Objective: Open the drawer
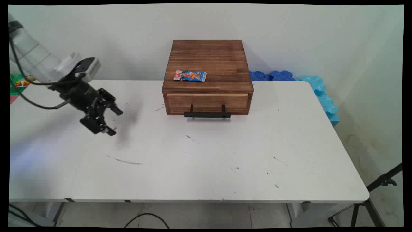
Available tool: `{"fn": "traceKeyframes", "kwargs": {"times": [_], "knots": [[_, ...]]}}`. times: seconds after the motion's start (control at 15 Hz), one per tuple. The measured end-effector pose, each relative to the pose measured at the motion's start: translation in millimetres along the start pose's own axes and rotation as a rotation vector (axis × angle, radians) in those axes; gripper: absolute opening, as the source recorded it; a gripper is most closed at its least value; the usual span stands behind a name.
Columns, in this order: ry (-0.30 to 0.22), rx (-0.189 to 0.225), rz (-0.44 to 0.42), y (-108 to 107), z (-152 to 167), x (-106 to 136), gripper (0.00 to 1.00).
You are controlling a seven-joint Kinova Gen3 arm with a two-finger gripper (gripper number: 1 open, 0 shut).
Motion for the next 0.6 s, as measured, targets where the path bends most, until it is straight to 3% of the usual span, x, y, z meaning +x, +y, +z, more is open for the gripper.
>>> {"fn": "traceKeyframes", "kwargs": {"times": [0.6], "knots": [[0.047, 0.052, -0.009, -7.6, 29.4, 81.7, 1.00]]}}
